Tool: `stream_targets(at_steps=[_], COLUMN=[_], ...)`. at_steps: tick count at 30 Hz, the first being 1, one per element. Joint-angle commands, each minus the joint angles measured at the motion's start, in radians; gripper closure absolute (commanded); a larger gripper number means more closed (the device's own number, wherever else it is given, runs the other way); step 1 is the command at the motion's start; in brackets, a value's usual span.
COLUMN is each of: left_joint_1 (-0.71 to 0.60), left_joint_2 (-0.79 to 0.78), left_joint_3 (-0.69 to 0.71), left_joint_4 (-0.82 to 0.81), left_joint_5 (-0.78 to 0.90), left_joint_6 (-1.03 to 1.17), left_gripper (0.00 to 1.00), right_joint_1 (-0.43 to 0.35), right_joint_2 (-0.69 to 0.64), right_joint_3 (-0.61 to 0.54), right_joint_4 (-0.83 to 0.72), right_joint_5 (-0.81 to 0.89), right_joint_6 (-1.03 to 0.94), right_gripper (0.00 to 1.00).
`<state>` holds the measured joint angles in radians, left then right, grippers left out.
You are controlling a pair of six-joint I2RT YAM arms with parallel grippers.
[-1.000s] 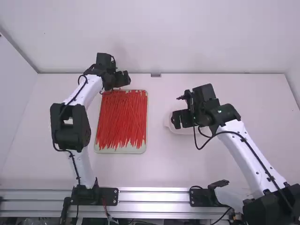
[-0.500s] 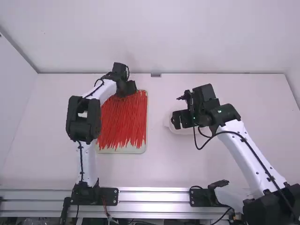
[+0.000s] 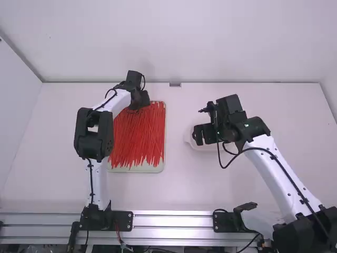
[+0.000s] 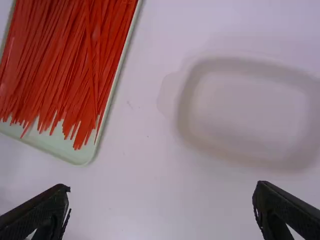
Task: Fasten the cable tie
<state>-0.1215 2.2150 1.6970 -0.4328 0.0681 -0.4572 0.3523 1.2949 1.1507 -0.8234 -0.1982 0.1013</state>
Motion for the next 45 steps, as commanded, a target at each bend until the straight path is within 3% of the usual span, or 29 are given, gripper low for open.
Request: stream_targets(at_steps=[1, 6, 21, 29, 45], left_joint_1=[0.002, 0.002, -0.010, -0.010, -0.010], left_joint_2=[0.010, 0.010, 0.011, 0.011, 0.011], left_joint_3=[0.013, 0.013, -0.058, -0.064, -0.097], left_joint_4=[-0.009, -0.018, 0.046, 0.040, 0.095], left_joint_5=[-0.031, -0.032, -0.032, -0.052, -0.050], left_joint_6=[-0.010, -0.011, -0.011, -0.025, -0.025], left_gripper=[0.60, 0.66, 0.67, 0.75, 0.73], right_joint_1=[0.000, -0.001, -0.001, 0.000, 0.000], right_joint_2=[0.006, 0.006, 0.006, 0.006, 0.006], right_joint_3=[0.026, 0.026, 0.026, 0.026, 0.026], right_joint_4=[-0.004, -0.003, 0.001, 0.001, 0.002], right_joint_5=[0.016, 0.016, 0.016, 0.016, 0.019], right_joint_6=[-0.001, -0.001, -0.002, -0.001, -0.005], right_gripper=[0.02, 0.02, 0.02, 0.02, 0.02])
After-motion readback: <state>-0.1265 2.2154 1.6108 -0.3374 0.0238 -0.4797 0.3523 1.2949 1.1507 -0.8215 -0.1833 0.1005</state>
